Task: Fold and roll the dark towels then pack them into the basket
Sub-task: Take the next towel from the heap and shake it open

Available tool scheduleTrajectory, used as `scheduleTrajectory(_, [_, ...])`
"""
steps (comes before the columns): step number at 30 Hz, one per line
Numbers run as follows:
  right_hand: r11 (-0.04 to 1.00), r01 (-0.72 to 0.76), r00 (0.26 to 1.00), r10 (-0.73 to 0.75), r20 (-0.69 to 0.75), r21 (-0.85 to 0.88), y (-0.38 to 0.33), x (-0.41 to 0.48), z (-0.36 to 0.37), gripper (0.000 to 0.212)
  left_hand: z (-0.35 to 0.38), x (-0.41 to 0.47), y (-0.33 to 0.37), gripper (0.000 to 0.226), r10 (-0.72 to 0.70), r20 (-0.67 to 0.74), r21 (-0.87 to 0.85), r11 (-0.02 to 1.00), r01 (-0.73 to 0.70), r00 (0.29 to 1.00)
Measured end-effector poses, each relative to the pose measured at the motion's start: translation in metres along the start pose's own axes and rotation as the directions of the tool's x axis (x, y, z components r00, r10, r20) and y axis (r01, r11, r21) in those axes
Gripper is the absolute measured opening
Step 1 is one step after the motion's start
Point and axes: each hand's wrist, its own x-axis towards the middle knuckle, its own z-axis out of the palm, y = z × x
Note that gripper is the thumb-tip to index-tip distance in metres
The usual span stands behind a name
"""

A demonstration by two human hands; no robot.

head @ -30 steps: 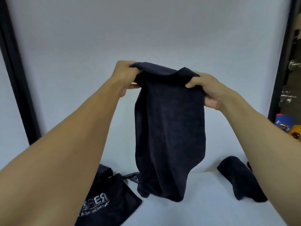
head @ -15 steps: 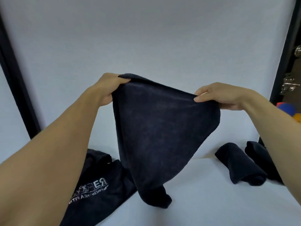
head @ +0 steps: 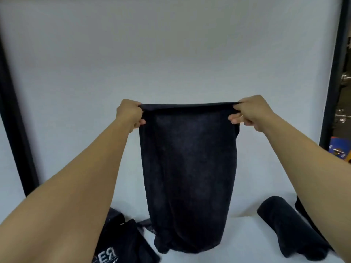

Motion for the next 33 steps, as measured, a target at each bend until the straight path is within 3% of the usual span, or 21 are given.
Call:
scheduleTrajectory(2, [0.941,0.055,0.998,-0.045,-0.036,0.334,-0.016,0.005,0.000,0.015,0.006,0.009,0.020,0.027,0.051,-0.027,-0.278,0.959,-0.056,0.998])
scheduleTrajectory(4, [0.855,0.189,0.982,-0.150,-0.118,0.484,-0.031,0.011,-0.001,0.019,0.009,0.013,0.042,0.030,0.155,-0.065,-0.427,0.889,-0.167,0.986])
scheduleTrajectory(8, [0.779,0.416,0.908,-0.331,-0.256,0.469,-0.057,0.010,-0.008,0.022,0.005,0.006,0.078,0.029,0.284,-0.165,-0.571,0.753,-0.326,0.945])
scheduleTrajectory(12, [0.712,0.538,0.843,-0.442,-0.306,0.452,-0.072,-0.009,-0.021,0.019,-0.010,-0.012,0.092,0.026,0.371,-0.230,-0.623,0.654,-0.429,0.900])
scheduleTrajectory(16, [0.681,0.568,0.823,-0.476,-0.311,0.462,-0.076,-0.044,-0.032,0.016,-0.029,-0.046,0.091,0.020,0.354,-0.244,-0.624,0.656,-0.425,0.903])
scheduleTrajectory(22, [0.718,0.624,0.768,-0.492,-0.409,0.308,-0.063,-0.115,-0.046,0.015,-0.056,-0.115,0.067,0.022,0.394,-0.252,-0.454,0.759,-0.468,0.884])
scheduleTrajectory(26, [0.740,0.632,0.733,-0.473,-0.489,0.230,-0.039,-0.157,-0.050,0.014,-0.067,-0.159,0.038,0.042,0.375,-0.219,-0.420,0.797,-0.434,0.901])
scheduleTrajectory(30, [0.861,0.509,0.783,-0.461,-0.417,0.003,0.000,-0.186,-0.045,0.024,-0.072,-0.190,-0.012,0.047,0.260,-0.105,-0.377,0.883,-0.280,0.960])
scheduleTrajectory(33, [0.878,0.400,0.842,-0.466,-0.273,-0.264,0.038,-0.201,-0.039,0.030,-0.066,-0.203,-0.055,0.042,0.136,-0.010,-0.317,0.939,-0.132,0.991])
